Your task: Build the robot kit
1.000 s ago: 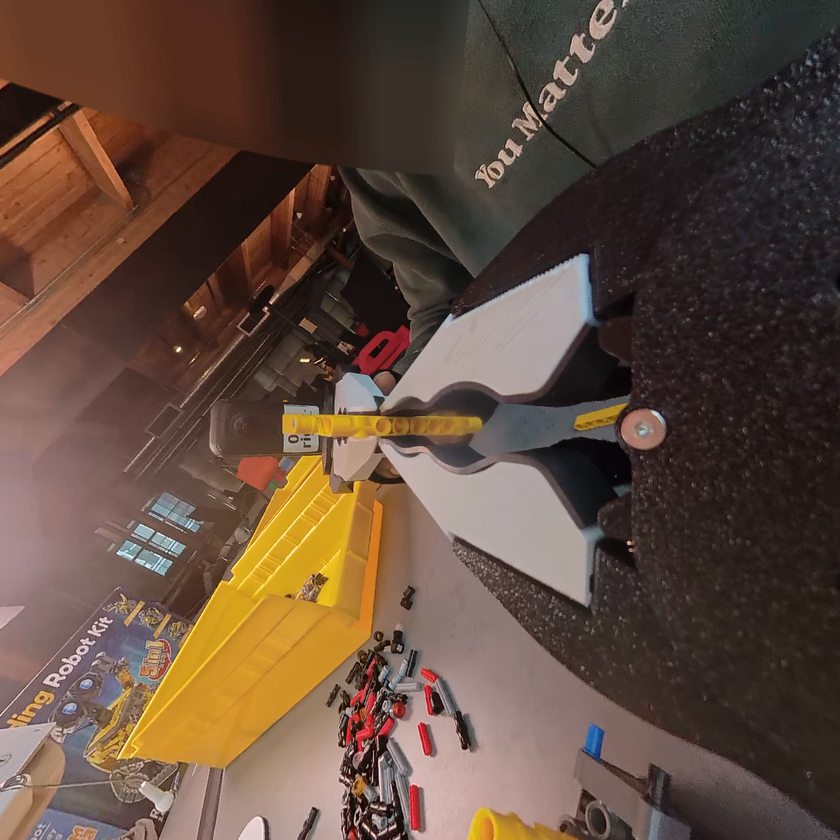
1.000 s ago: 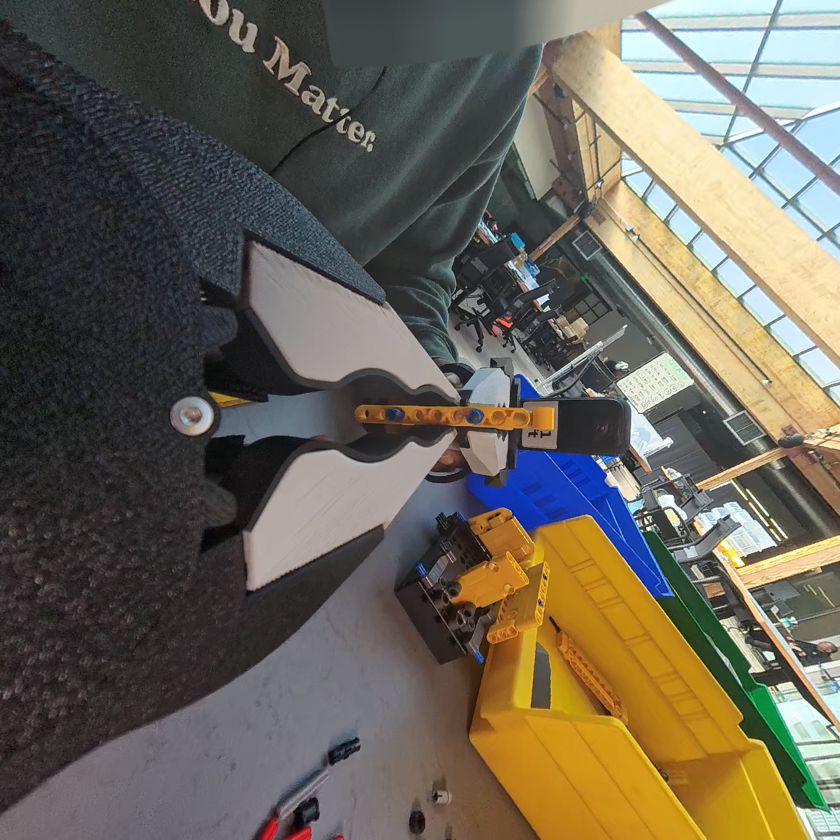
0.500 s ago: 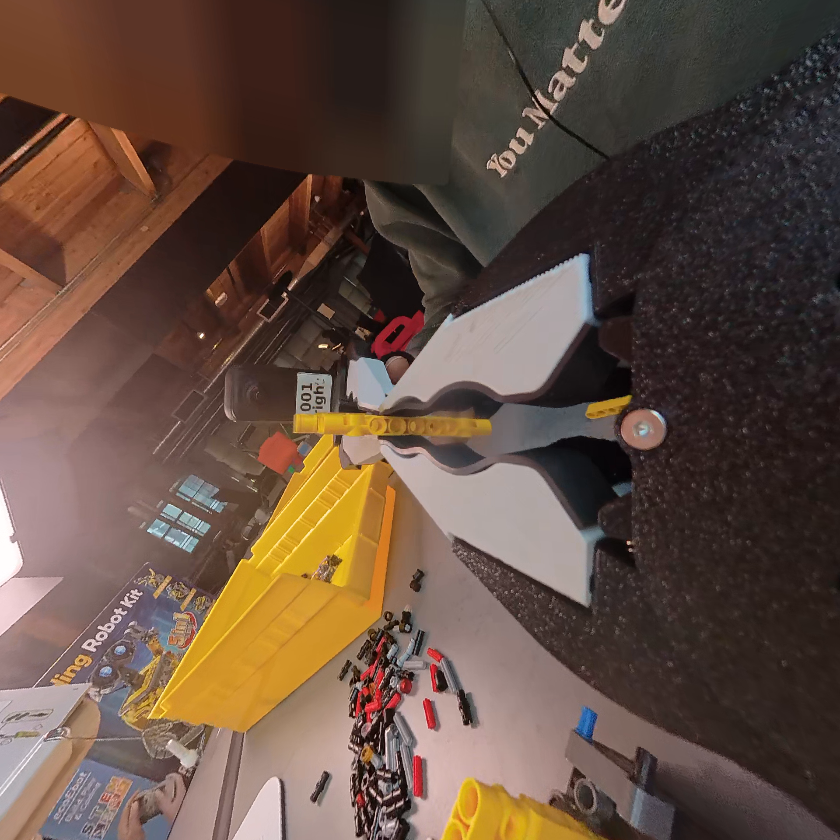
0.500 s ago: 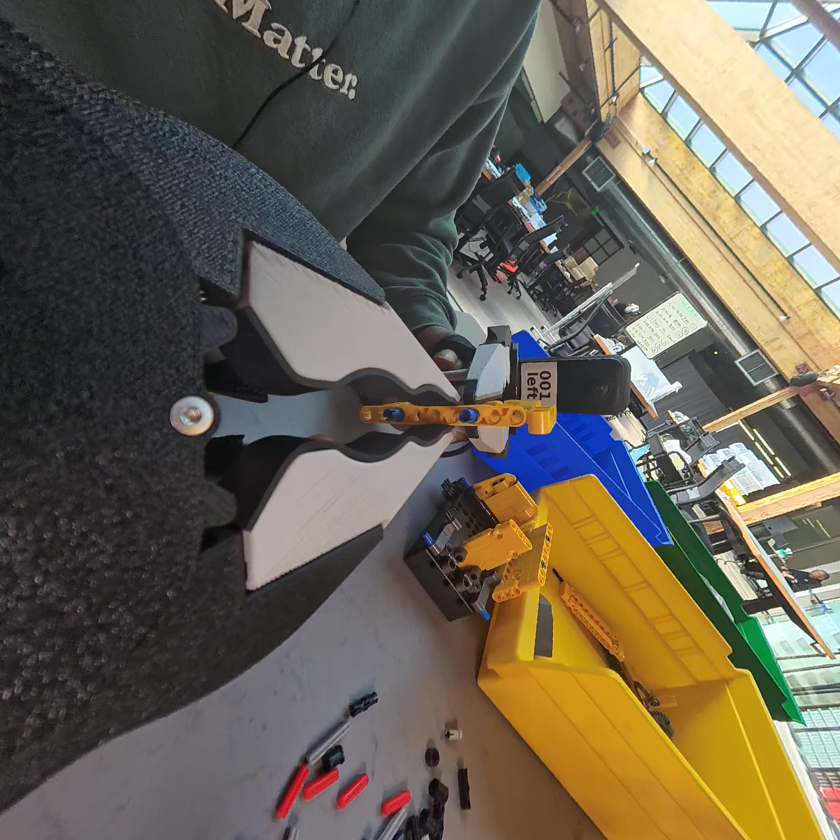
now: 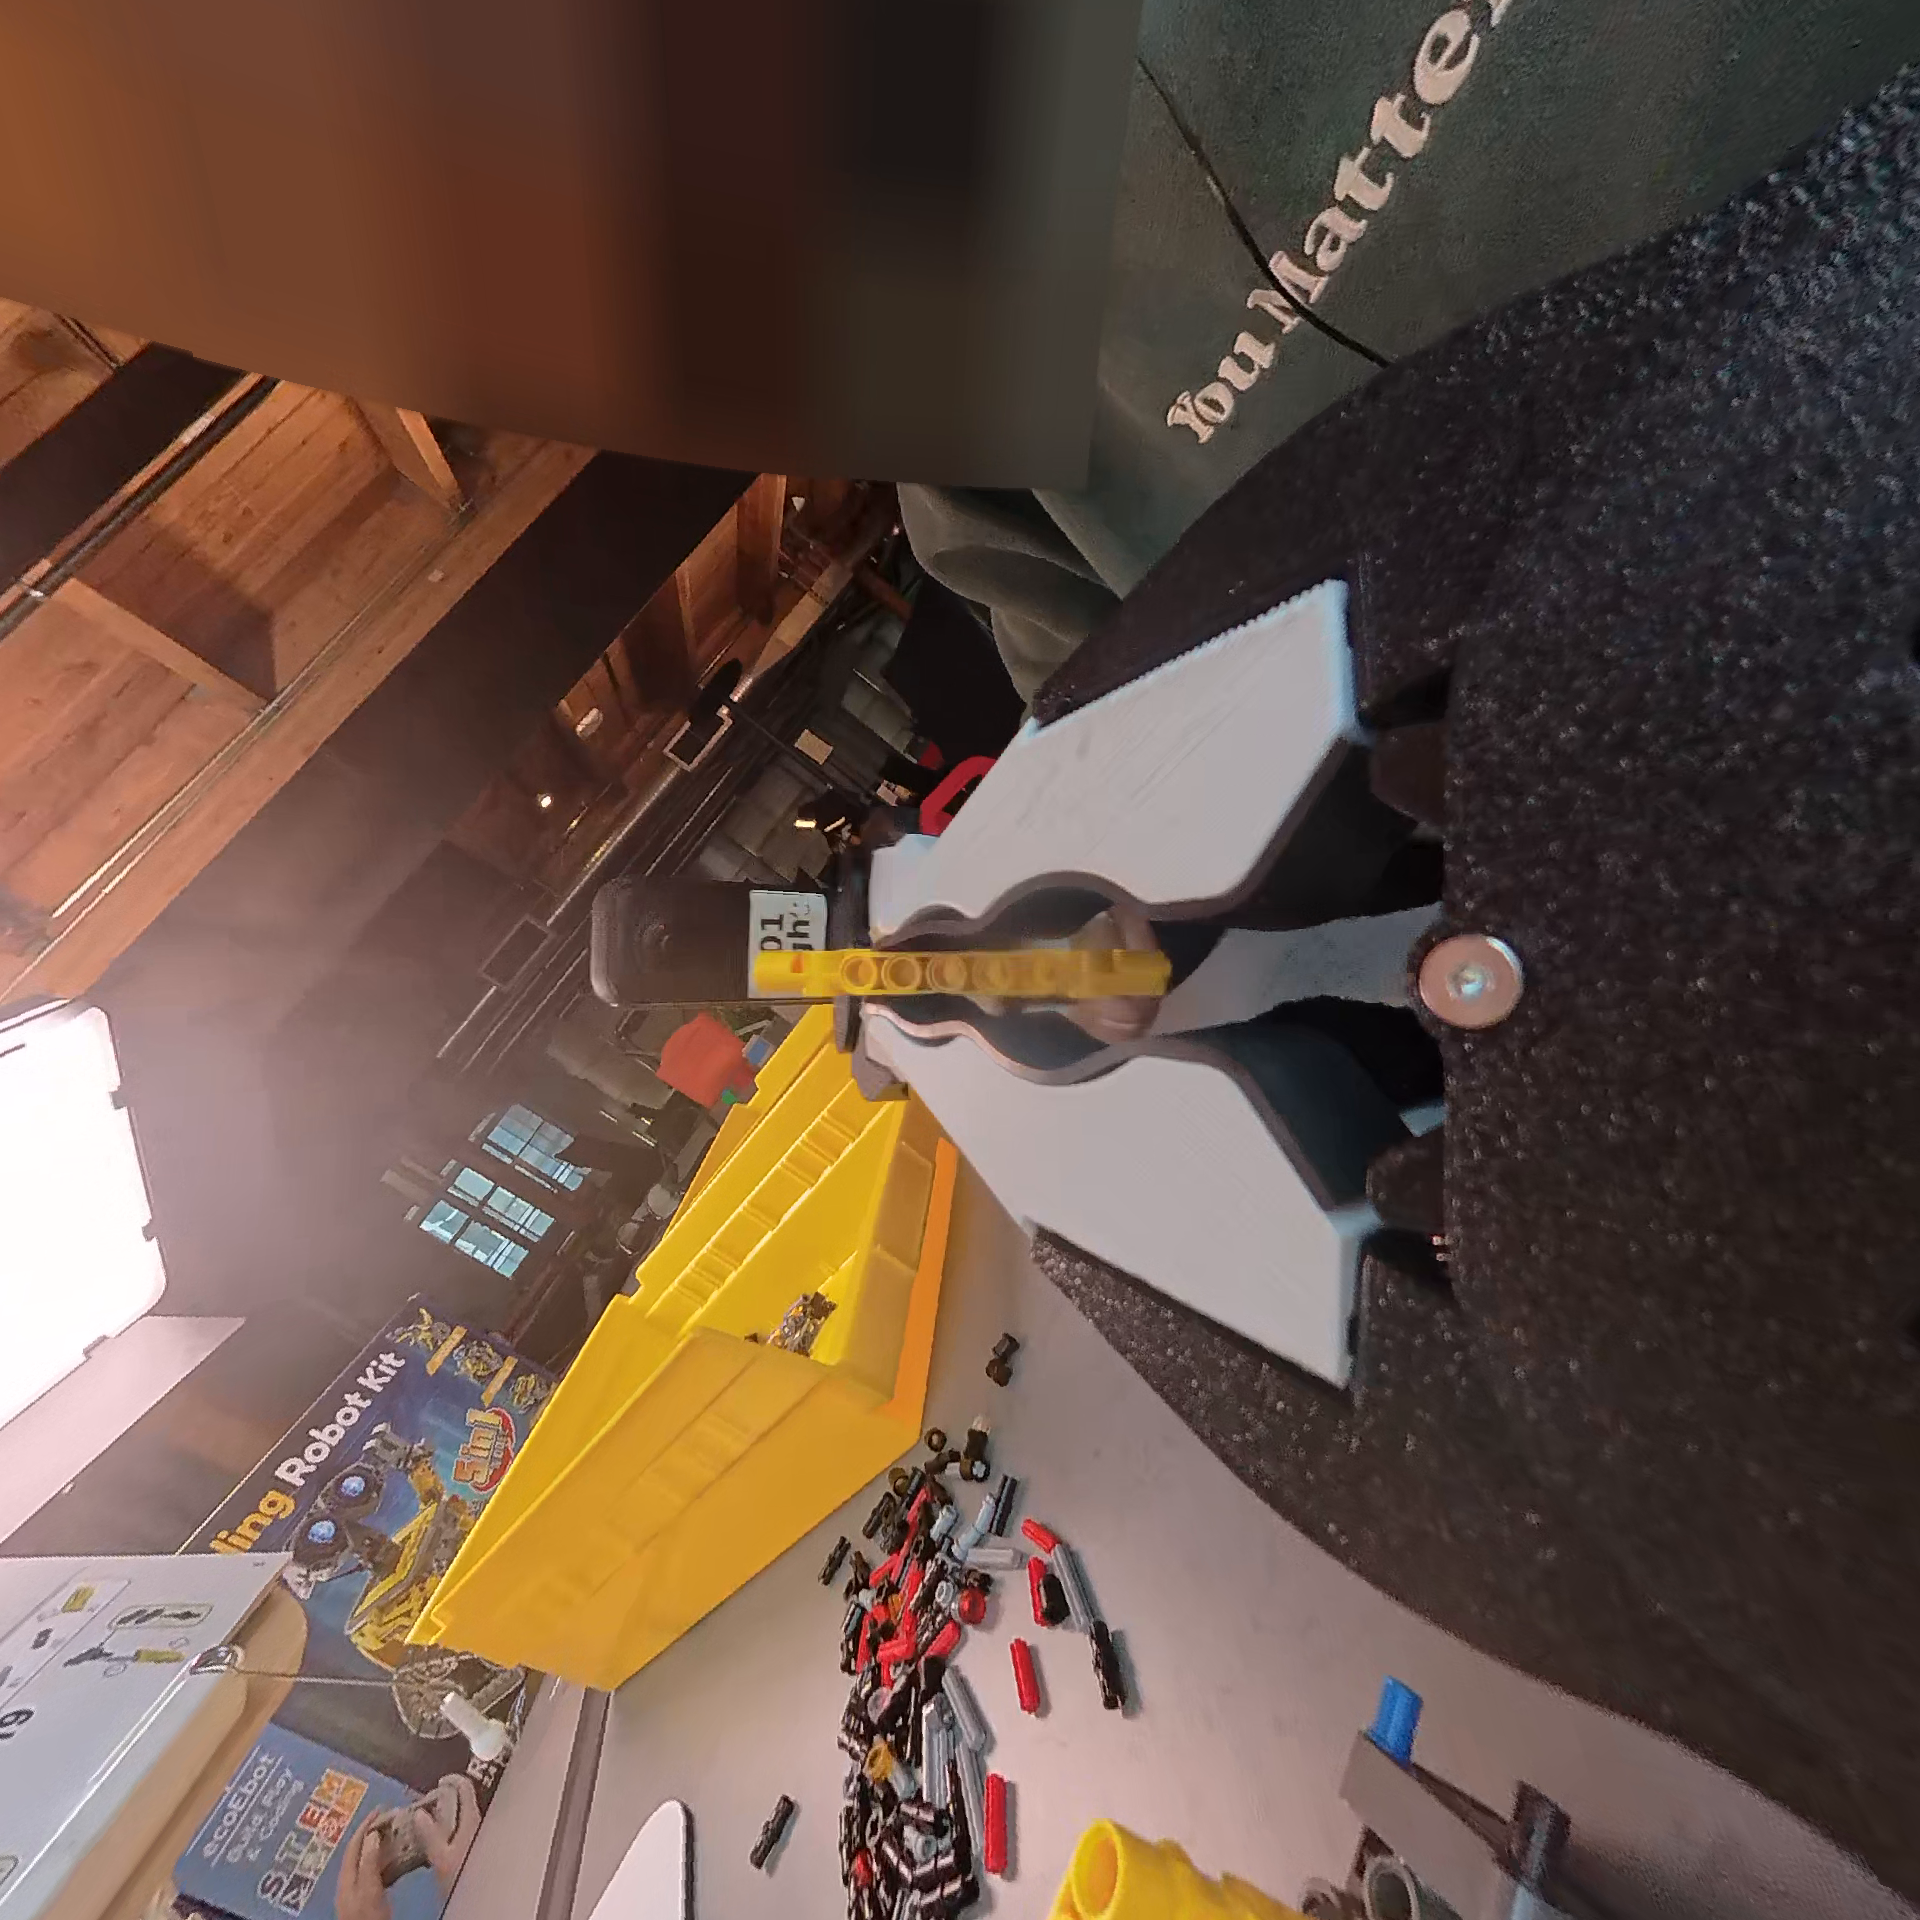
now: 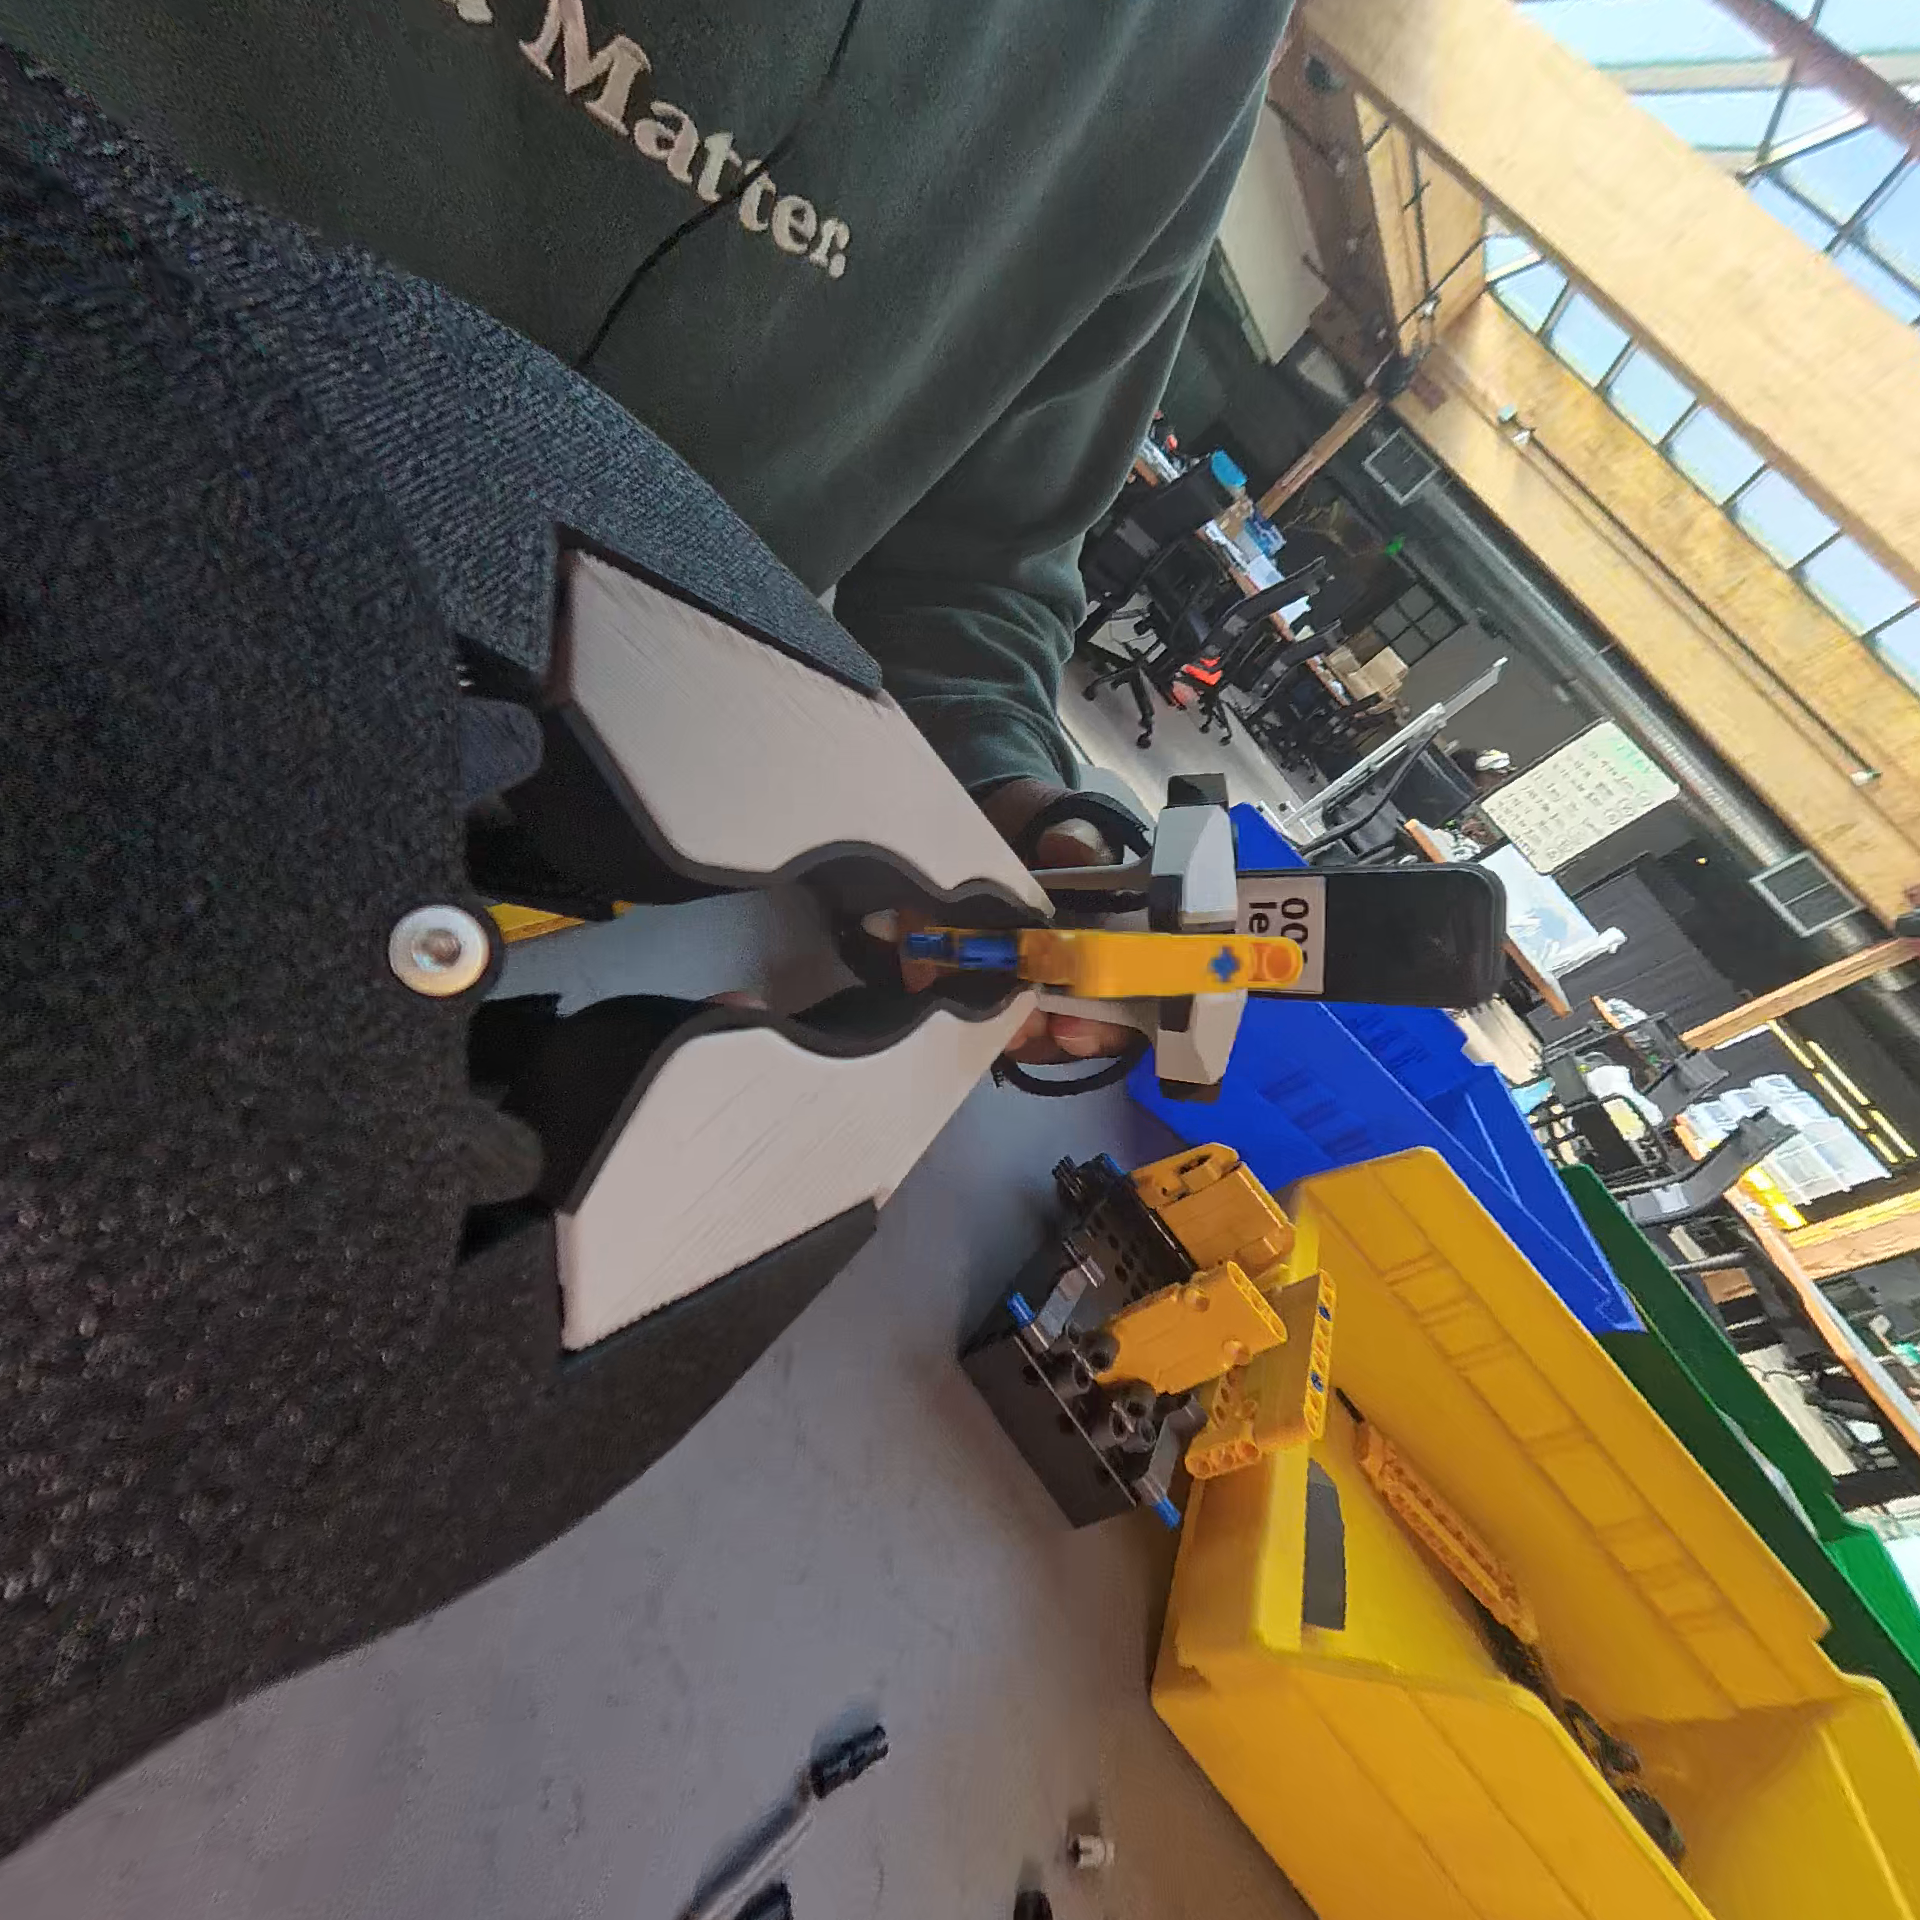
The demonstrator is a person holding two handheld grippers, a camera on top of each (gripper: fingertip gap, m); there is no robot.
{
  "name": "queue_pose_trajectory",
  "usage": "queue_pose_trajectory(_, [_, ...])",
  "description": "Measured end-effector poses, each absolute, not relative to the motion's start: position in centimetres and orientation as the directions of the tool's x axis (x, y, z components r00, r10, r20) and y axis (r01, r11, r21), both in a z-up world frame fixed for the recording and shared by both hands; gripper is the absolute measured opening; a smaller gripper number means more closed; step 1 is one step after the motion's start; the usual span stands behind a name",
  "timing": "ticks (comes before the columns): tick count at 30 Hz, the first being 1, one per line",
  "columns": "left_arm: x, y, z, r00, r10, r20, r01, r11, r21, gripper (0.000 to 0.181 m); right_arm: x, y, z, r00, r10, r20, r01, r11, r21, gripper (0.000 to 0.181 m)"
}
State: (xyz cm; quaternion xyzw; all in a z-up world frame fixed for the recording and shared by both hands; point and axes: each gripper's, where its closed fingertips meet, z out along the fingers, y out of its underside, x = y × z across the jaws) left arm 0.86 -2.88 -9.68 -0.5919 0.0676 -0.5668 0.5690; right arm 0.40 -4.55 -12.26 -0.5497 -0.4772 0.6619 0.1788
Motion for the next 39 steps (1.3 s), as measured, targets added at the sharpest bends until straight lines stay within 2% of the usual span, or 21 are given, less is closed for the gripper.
queue_pose_trajectory(3, [0.8, -2.6, -8.8, 0.33, -0.728, 0.602, 0.598, -0.333, -0.73, 0.005, 0.2, -4.1, -11.3, -0.333, 0.753, -0.568, 0.211, -0.528, -0.823, 0.005])
queue_pose_trajectory(6, [0.6, -2.6, -8.5, 0.314, -0.729, 0.608, 0.615, -0.331, -0.716, 0.005, 0.1, -4.1, -11.0, -0.34, 0.762, -0.552, 0.215, -0.508, -0.834, 0.005])
queue_pose_trajectory(10, [0.5, -2.4, -9.0, 0.309, -0.715, 0.627, 0.618, -0.35, -0.704, 0.005, 0.3, -3.7, -11.1, -0.342, 0.718, -0.606, 0.226, -0.563, -0.795, 0.005])
queue_pose_trajectory(16, [1.6, -2.9, -10.4, 0.331, -0.721, 0.609, 0.491, -0.42, -0.763, 0.006, 0.7, -3.2, -11.1, -0.354, 0.691, -0.631, 0.255, -0.578, -0.775, 0.005])
queue_pose_trajectory(21, [2.1, -3.4, -10.9, 0.346, -0.731, 0.589, 0.409, -0.447, -0.795, 0.006, 1.2, -3.7, -11.6, -0.362, 0.726, -0.585, 0.303, -0.502, -0.81, 0.005])
queue_pose_trajectory(25, [1.8, -3.0, -10.9, 0.277, -0.698, 0.66, 0.499, -0.483, -0.72, 0.006, 1.0, -3.5, -11.7, -0.338, 0.726, -0.598, 0.301, -0.519, -0.8, 0.006])
queue_pose_trajectory(32, [1.2, -1.9, -10.6, 0.102, -0.621, 0.777, 0.682, -0.525, -0.509, 0.006, 0.7, -2.4, -11.6, -0.276, 0.729, -0.627, 0.272, -0.566, -0.778, 0.007])
queue_pose_trajectory(39, [0.9, -1.8, -10.7, 0.104, -0.633, 0.767, 0.69, -0.51, -0.514, 0.006, 0.9, -2.2, -11.6, -0.277, 0.697, -0.661, 0.295, -0.593, -0.749, 0.008])
